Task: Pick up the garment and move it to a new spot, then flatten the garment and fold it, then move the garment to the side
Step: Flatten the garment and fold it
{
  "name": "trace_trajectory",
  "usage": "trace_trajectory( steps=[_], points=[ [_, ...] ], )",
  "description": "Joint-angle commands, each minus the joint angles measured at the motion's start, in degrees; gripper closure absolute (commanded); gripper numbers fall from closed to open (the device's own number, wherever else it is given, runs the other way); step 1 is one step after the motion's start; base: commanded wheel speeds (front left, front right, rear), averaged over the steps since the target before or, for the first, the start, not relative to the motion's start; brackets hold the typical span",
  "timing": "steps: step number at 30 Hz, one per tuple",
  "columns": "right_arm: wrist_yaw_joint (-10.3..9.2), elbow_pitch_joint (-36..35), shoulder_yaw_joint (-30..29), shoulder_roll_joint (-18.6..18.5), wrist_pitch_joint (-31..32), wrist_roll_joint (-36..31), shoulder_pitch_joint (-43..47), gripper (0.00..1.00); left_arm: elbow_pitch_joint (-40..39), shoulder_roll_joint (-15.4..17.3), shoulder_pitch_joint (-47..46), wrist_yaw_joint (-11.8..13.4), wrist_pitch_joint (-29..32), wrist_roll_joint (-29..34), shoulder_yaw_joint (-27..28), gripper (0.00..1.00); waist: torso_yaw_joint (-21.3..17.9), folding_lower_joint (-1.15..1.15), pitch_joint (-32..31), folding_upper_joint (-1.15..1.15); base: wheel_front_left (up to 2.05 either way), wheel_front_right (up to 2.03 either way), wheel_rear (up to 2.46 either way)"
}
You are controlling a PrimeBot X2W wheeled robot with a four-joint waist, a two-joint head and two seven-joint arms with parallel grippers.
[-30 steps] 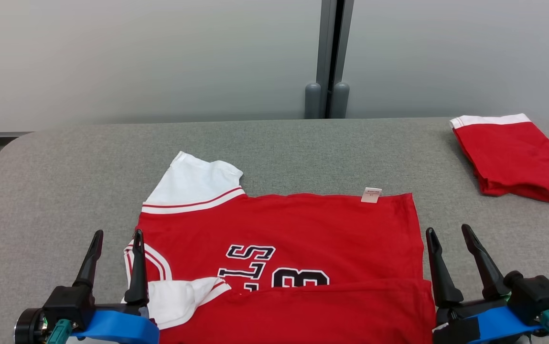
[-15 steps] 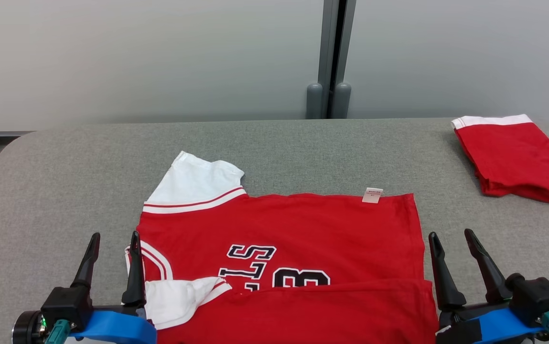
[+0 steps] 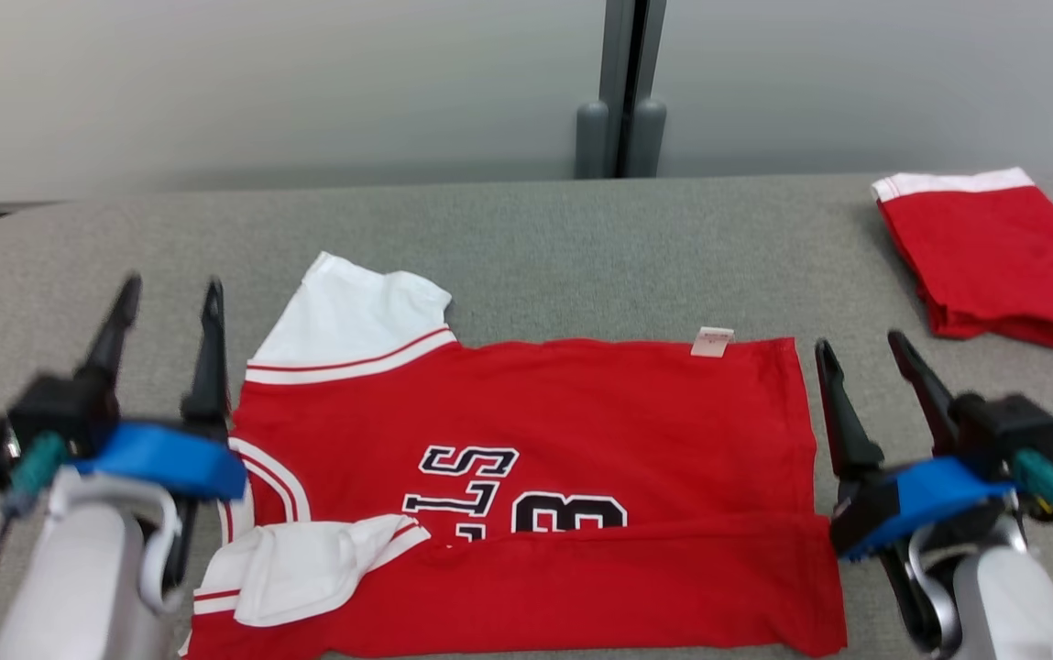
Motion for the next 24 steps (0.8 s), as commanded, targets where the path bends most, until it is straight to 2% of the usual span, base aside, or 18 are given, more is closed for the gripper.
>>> trace_trajectory(
  steps=[1, 9, 16, 24],
  points=[
    [0.03, 0.61, 0.36, -0.42, 1.29, -0.82, -3.10, 0.00, 1.04, 1.18, -4.42, -0.62, 0.63, -0.35, -0.67, 0.00, -0.82, -0.01, 2.74, 0.00, 0.00, 0.00, 0.00],
    [0.03, 4.69, 3.34, -2.20, 7.54, -0.10, -14.19, 0.00, 8.42, 5.43, -21.76, -2.01, 5.44, -4.95, -4.90, 0.00, -3.40, -0.01, 10.70, 0.00, 0.00, 0.00, 0.00],
    [0.03, 7.18, 6.24, -2.67, 9.53, 0.70, -20.54, 0.00, 15.19, 11.06, -31.00, -1.87, 11.10, -14.04, -16.25, 0.00, -5.89, -0.01, 16.12, 0.00, 0.00, 0.00, 0.00],
    [0.03, 8.44, 7.73, -2.47, 8.89, 0.70, -23.28, 0.00, 23.25, 14.81, -36.94, -1.88, 16.79, -24.52, -27.90, 0.00, -7.34, -0.01, 20.05, 0.00, 0.00, 0.00, 0.00]
  ],
)
